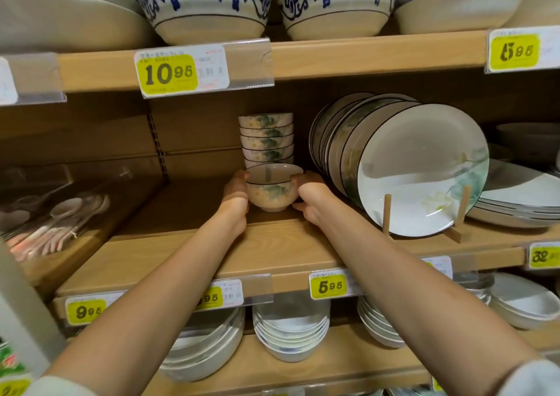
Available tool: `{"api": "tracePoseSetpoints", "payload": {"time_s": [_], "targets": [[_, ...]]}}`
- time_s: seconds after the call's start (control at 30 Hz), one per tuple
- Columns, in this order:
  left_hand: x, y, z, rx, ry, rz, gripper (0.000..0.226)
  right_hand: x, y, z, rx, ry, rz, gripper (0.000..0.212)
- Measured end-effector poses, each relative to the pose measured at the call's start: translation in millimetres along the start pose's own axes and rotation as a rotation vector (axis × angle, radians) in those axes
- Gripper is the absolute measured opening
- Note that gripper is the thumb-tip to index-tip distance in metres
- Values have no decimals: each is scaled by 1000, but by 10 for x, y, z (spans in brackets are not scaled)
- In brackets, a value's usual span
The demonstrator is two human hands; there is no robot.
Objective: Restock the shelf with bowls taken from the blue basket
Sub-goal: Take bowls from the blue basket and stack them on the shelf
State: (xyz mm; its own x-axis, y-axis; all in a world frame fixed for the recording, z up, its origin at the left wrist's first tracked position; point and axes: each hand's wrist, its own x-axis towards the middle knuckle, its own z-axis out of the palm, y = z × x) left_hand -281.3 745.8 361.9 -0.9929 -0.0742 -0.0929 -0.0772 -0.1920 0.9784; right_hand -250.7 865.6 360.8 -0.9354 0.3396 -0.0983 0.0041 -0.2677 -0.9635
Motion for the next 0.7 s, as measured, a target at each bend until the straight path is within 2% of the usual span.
{"api": "tracePoseSetpoints", "payload": {"time_s": [0.2,0.33,0.5,0.7], "targets": [[102,-18,28,22,-7,13,34,52,-5,18,20,-12,-17,32],[141,-25,52,29,-42,34,13,91,-1,27,-7,-4,-31,34],[142,-19,85,47,-59,63,16,84,-31,54,-88,26,-27,38],[23,108,99,82,19,58,27,0,-99,27,-106,26,-23,47]]}}
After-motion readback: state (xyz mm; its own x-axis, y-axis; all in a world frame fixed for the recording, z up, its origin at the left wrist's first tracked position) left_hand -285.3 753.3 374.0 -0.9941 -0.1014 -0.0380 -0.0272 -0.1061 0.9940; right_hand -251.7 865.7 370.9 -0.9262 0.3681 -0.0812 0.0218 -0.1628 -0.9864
